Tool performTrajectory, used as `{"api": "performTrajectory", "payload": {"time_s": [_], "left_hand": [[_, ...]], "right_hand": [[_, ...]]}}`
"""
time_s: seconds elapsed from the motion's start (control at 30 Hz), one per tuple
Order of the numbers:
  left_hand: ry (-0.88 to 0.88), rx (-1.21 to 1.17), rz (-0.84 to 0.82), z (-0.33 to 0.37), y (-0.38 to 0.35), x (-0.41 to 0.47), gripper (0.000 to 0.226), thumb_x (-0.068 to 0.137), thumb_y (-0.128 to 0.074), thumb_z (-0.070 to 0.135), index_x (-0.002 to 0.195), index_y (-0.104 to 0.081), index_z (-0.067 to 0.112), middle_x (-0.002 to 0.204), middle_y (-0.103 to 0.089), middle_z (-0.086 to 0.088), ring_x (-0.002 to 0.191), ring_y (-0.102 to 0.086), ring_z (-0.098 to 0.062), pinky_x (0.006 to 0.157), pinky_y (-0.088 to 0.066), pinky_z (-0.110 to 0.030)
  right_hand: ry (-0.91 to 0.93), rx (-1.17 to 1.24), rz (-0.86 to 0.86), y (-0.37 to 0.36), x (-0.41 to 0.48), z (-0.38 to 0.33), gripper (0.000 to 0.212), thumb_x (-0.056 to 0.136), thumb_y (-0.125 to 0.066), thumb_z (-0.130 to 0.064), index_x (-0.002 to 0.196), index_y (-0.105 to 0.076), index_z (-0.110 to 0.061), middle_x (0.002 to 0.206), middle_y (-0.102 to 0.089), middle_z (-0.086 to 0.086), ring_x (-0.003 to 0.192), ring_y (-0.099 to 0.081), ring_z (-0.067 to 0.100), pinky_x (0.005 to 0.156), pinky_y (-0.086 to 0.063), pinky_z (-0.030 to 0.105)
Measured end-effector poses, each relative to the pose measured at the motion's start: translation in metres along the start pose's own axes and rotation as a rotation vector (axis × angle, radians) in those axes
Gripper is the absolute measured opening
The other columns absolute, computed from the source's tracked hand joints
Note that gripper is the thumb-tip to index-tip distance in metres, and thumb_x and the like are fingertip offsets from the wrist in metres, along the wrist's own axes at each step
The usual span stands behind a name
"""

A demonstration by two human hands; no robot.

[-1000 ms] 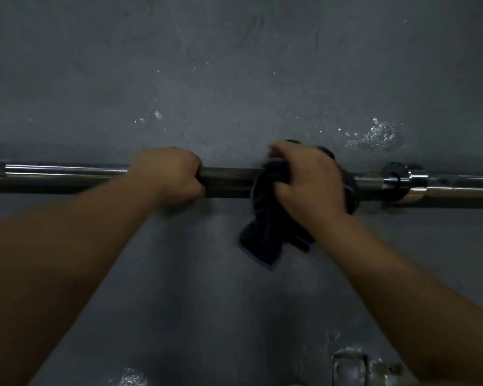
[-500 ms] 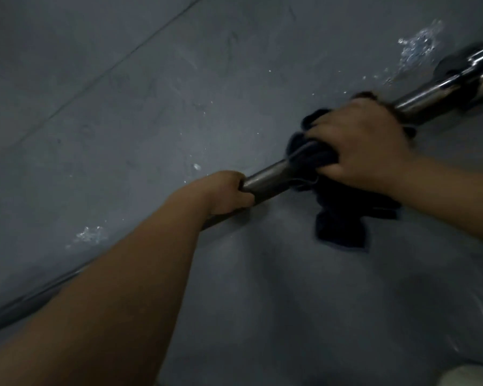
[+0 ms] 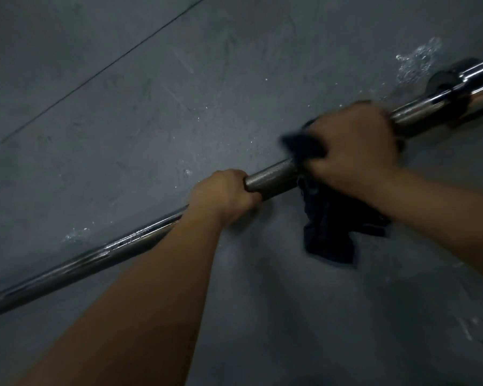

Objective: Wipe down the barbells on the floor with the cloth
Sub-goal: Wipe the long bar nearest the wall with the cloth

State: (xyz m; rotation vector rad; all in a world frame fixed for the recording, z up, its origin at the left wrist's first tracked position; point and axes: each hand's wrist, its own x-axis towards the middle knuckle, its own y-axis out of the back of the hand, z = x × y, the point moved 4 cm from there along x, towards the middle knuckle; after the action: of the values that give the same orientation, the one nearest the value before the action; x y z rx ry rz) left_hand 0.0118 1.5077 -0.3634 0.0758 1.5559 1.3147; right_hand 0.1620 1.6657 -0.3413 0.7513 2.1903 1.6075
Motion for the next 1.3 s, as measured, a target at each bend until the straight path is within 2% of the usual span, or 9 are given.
{"api": "performTrajectory", "payload": {"time_s": [0.2,0.37,0.47,0.63,0.77,0.93,1.07,1.2,1.3], "left_hand": [[0.065,0.057,0.015,0.001,-0.001,0.003,0.035,0.083,-0.06,0.057,0.099,-0.065,0.026,0.095,-0.066,-0.003,0.081,-0.062,-0.027,0.071,-0.043,-0.029],[0.073,0.068,0.066,0.003,-0.001,-0.002,0.033,0.079,-0.059,0.058,0.097,-0.063,0.03,0.084,-0.057,0.004,0.071,-0.052,-0.019,0.062,-0.039,-0.029],[0.09,0.08,0.104,0.006,-0.003,-0.004,0.033,0.08,-0.058,0.057,0.098,-0.064,0.03,0.085,-0.06,0.002,0.073,-0.055,-0.022,0.067,-0.042,-0.03],[0.107,0.101,0.096,0.009,-0.006,-0.007,0.022,0.09,-0.056,0.04,0.105,-0.062,0.026,0.106,-0.068,-0.006,0.097,-0.064,-0.03,0.073,-0.04,-0.031],[0.089,0.11,0.066,0.006,-0.007,-0.005,0.022,0.09,-0.058,0.036,0.11,-0.06,0.025,0.107,-0.066,-0.004,0.091,-0.061,-0.026,0.073,-0.043,-0.033],[-0.053,0.042,0.077,0.008,-0.008,-0.02,0.038,0.1,-0.049,0.014,0.134,-0.052,-0.002,0.14,-0.05,-0.023,0.108,-0.052,-0.022,0.072,-0.042,-0.004],[0.0,0.076,0.219,0.006,-0.008,-0.028,0.021,0.092,-0.05,0.033,0.103,-0.056,0.017,0.115,-0.062,-0.013,0.104,-0.058,-0.033,0.076,-0.035,-0.032],[-0.067,0.061,0.55,0.005,-0.023,-0.034,0.037,0.074,-0.067,0.019,0.109,-0.054,0.015,0.103,-0.058,-0.007,0.095,-0.053,-0.032,0.074,-0.03,-0.035],[-0.049,0.125,0.636,0.014,-0.04,-0.04,0.048,0.068,-0.068,0.022,0.115,-0.057,0.013,0.098,-0.059,-0.008,0.09,-0.054,-0.032,0.081,-0.039,-0.041]], "right_hand": [[0.418,0.032,-0.092,-0.027,-0.016,-0.042,0.056,0.075,-0.063,-0.051,0.122,-0.066,-0.02,0.119,-0.066,0.007,0.104,-0.06,0.031,0.101,-0.038,0.045],[0.026,-0.026,-0.027,-0.005,-0.029,0.065,0.082,0.079,-0.053,-0.076,0.137,-0.053,-0.019,0.132,-0.055,0.015,0.12,-0.052,0.038,0.107,-0.034,0.048],[-0.153,0.015,0.042,-0.008,-0.04,0.045,0.07,0.08,-0.056,-0.06,0.134,-0.055,-0.015,0.133,-0.054,0.016,0.127,-0.048,0.035,0.114,-0.023,0.052],[0.149,0.533,-0.047,-0.01,-0.037,-0.066,0.031,0.074,-0.06,-0.032,0.102,-0.067,-0.02,0.105,-0.067,0.001,0.095,-0.063,0.026,0.084,-0.049,0.042],[-0.28,1.221,-0.053,0.044,-0.042,-0.063,0.014,0.072,-0.059,-0.012,0.079,-0.06,-0.024,0.07,-0.061,-0.016,0.068,-0.057,-0.002,0.063,-0.046,0.016],[-0.148,1.404,-0.046,0.104,-0.038,-0.097,0.011,0.073,-0.056,-0.002,0.076,-0.057,-0.012,0.065,-0.055,-0.008,0.063,-0.052,0.0,0.056,-0.045,0.017],[-0.345,1.554,0.093,0.104,-0.022,-0.07,0.018,0.075,-0.061,-0.012,0.093,-0.063,-0.01,0.083,-0.06,0.014,0.081,-0.058,0.023,0.073,-0.055,0.052],[-0.355,0.607,0.001,0.061,-0.025,-0.005,0.078,0.081,-0.07,-0.03,0.148,-0.034,-0.016,0.142,-0.047,0.014,0.135,-0.043,0.021,0.113,-0.037,0.039],[-0.218,0.233,-0.047,0.022,-0.032,-0.001,0.084,0.078,-0.053,-0.048,0.155,-0.029,-0.024,0.154,-0.03,0.023,0.141,-0.031,0.042,0.116,-0.028,0.054]]}}
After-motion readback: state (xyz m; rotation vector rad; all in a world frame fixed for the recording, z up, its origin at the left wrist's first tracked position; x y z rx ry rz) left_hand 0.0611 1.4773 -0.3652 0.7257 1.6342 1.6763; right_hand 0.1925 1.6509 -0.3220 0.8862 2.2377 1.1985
